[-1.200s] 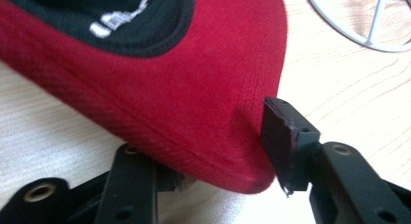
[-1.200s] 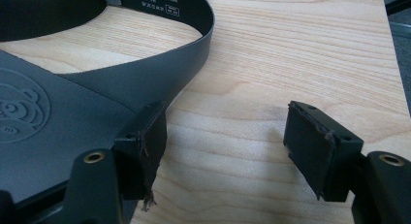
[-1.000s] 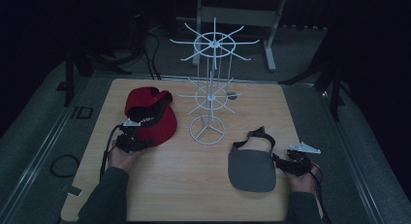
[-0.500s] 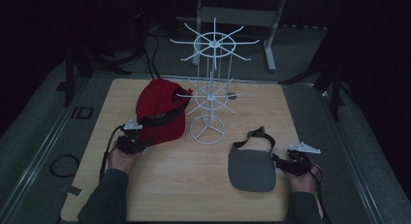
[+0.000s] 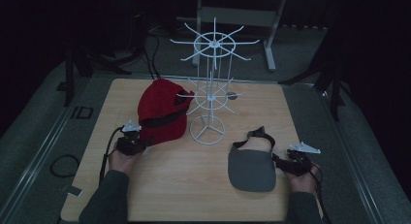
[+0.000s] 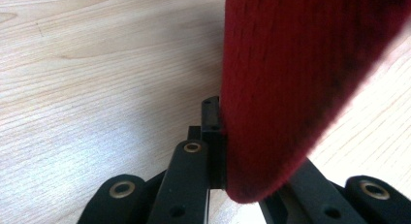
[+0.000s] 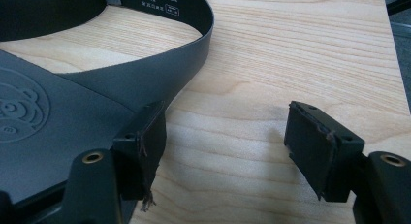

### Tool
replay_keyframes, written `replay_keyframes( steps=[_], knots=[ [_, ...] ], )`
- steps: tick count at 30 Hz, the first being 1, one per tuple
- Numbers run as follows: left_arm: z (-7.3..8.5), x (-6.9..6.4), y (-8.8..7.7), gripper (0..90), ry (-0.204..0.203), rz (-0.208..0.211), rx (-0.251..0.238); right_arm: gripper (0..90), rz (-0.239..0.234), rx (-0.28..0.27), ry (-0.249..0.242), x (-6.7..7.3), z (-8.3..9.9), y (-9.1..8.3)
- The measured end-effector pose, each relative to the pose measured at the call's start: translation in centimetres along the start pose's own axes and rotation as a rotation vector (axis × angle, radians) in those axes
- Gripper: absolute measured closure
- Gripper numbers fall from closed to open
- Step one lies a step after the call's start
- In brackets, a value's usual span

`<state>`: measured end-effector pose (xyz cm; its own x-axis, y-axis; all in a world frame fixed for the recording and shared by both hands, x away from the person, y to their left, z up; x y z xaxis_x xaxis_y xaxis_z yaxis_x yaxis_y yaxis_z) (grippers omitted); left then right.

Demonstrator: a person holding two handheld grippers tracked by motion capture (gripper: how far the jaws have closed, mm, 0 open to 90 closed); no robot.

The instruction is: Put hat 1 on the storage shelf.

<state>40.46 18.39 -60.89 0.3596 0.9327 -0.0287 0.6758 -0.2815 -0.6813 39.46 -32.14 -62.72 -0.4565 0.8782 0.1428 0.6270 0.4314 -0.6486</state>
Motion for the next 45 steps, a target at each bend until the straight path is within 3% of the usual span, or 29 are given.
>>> replay_keyframes(
  steps=[13,32,45],
  knots=[
    [-1.2,1.0,-1.0,86.0,-0.031,-0.026,-0.044,31.0,-0.001,0.001,-0.001,0.0,0.0,0.0],
    [-3.4,1.9,-2.2,85.9,-0.027,-0.054,-0.093,30.9,-0.001,0.001,-0.002,0.0,0.0,0.0],
    [-4.4,2.5,-2.7,85.9,-0.07,-0.115,-0.131,30.8,-0.002,0.001,-0.002,0.0,0.0,0.0]
  ],
)
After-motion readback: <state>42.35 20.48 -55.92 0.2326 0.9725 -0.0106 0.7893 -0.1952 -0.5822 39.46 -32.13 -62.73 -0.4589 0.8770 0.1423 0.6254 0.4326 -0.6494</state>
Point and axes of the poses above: each handheld gripper's, and its own axes: y roughly forward along the jaws, z roughly out of its underside, x roughly to its left, the point moved 9 cm from there along y, roughly forward along the jaws, and after that the axes turned 13 degrees about -z, right-handed, at the moved point
